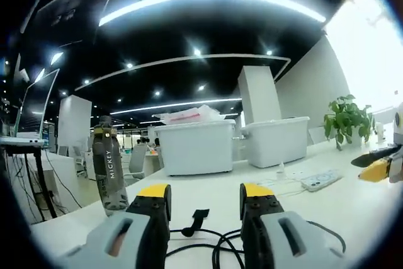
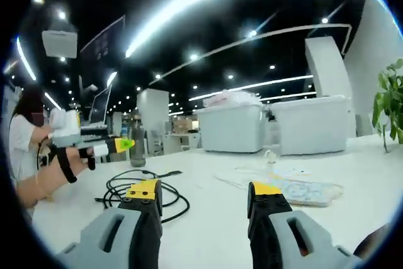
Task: Coil the Type-C to USB data cable on the desktop and secure it with Velcro straps.
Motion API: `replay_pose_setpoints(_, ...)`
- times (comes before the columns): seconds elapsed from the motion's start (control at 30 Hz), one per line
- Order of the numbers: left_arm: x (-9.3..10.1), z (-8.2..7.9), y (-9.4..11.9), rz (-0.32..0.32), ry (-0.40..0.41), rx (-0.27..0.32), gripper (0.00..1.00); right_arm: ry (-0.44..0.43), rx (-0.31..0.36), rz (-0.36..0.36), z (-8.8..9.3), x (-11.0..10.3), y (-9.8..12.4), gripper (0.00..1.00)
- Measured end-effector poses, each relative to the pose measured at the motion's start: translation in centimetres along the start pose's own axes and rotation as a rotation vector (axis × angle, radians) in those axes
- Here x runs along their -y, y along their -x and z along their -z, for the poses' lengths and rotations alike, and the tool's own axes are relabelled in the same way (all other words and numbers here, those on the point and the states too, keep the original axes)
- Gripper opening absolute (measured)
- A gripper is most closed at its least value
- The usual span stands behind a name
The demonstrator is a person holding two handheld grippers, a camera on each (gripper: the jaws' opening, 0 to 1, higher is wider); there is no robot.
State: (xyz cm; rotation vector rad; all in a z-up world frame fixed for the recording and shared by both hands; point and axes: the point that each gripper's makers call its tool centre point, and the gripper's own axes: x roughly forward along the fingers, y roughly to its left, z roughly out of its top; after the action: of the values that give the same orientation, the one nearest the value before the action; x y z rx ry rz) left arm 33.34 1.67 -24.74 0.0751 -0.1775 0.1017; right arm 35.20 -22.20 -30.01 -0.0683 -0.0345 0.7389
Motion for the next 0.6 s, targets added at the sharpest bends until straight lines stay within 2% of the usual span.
replay_pose_setpoints(0.03, -0.3, 0.0, 0.0, -0.009, 0.006, -0.001, 0.45, 0.021, -0.011, -0.01, 0.4, -0.8, -0.9, 0.54)
replay_pose_setpoints(0.13, -0.8, 0.2, 0.0, -0.023, 0.015, -0.009, 0.45, 0.023, -0.112, -0.027, 2.8, -2.8, -3.4, 0.57)
replay_pose_setpoints(0.2, -1.0, 0.2, 0.0, -0.026, 0.018, -0.01, 0.45, 0.081, -0.161, -0.014, 3.9, -3.0, -4.5, 0.61)
replay_pose_setpoints(0.27, -1.3, -0.1, 0.2, -0.031, 0.027, -0.002, 0.45, 0.122, -0.205, 0.004, 4.7, -2.9, -5.1, 0.6)
replay_pose_setpoints(0.33, -1.4, -0.3, 0.2, -0.033, 0.033, 0.005, 0.45, 0.15, -0.21, 0.0, 5.0, -3.0, -5.5, 0.61)
replay_pose_setpoints(0.43, -1.1, -0.4, 0.3, -0.025, 0.04, 0.011, 0.45, 0.234, -0.282, 0.039, 6.4, -1.9, -5.1, 0.61)
replay_pose_setpoints(0.47, -0.9, -0.5, 0.3, -0.02, 0.041, 0.012, 0.45, 0.2, -0.256, 0.053, 6.1, -1.7, -5.1, 0.61)
replay_pose_setpoints(0.5, -0.8, -0.5, 0.3, -0.015, 0.042, 0.013, 0.45, 0.207, -0.264, 0.043, 6.2, -1.5, -4.8, 0.61)
replay_pose_setpoints(0.53, -0.6, -0.5, 0.3, -0.011, 0.04, 0.015, 0.45, 0.189, -0.269, 0.072, 6.2, -0.7, -4.4, 0.61)
replay_pose_setpoints(0.6, -0.3, -0.6, 0.4, -0.008, 0.035, 0.019, 0.45, 0.222, -0.278, 0.109, 6.2, 0.8, -3.6, 0.58)
